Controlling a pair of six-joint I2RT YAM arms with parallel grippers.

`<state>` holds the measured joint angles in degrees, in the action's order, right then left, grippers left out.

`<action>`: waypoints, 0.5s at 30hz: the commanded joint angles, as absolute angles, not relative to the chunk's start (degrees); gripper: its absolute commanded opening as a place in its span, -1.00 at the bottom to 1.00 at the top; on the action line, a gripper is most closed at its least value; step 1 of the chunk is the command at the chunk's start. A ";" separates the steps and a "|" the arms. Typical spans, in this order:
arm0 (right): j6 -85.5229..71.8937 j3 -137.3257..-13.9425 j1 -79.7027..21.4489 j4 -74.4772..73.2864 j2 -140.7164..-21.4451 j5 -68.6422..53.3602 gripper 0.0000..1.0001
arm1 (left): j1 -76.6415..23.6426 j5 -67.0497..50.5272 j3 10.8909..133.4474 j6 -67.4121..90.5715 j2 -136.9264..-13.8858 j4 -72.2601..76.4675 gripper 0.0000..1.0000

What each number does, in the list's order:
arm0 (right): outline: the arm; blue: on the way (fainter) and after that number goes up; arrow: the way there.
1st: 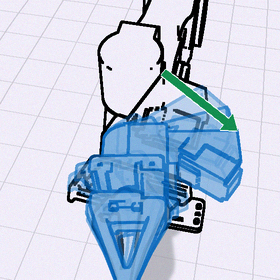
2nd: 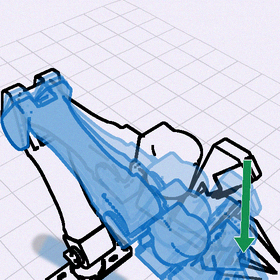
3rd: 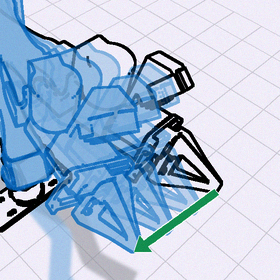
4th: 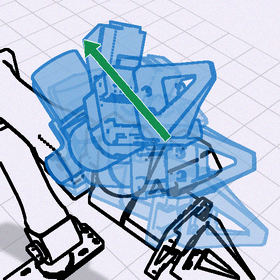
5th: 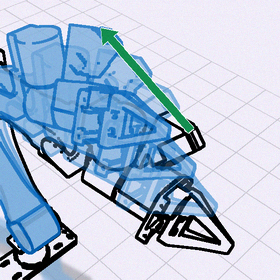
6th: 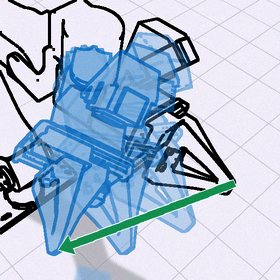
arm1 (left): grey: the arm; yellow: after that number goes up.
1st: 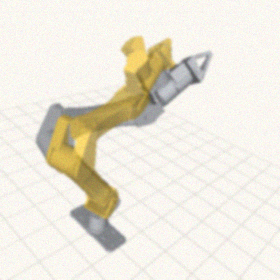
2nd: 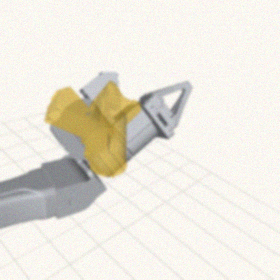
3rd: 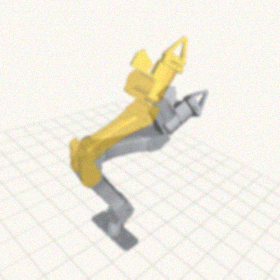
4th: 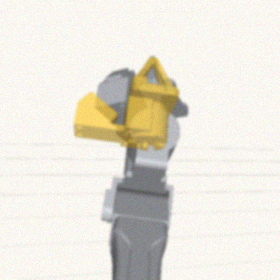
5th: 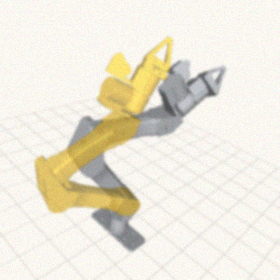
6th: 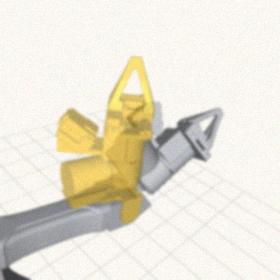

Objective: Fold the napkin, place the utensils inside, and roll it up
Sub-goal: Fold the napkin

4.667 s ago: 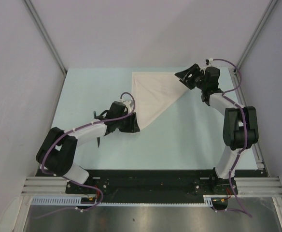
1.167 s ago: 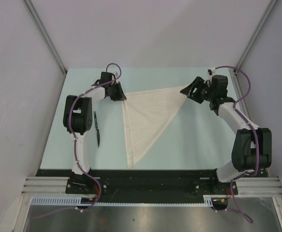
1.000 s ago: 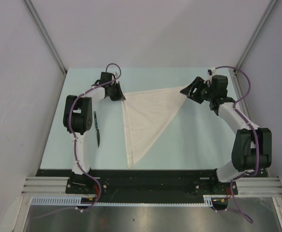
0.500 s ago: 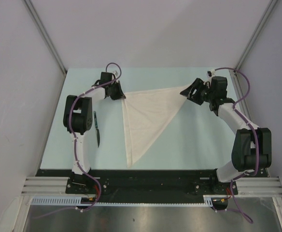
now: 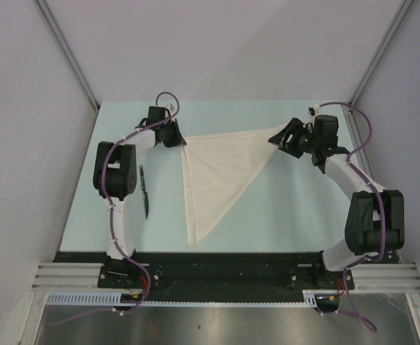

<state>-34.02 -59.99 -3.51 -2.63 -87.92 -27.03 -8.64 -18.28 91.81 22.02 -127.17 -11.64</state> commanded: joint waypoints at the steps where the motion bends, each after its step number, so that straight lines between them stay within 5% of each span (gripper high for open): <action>1: -33.57 -60.21 -3.08 -1.93 -88.07 -27.77 0.29 | -7.74 -18.37 93.16 21.53 -123.92 -9.75 -1.00; 15: -33.31 -60.12 -3.08 -2.29 -88.42 -27.77 0.29 | -6.94 -18.54 96.15 19.95 -125.24 -10.54 -1.00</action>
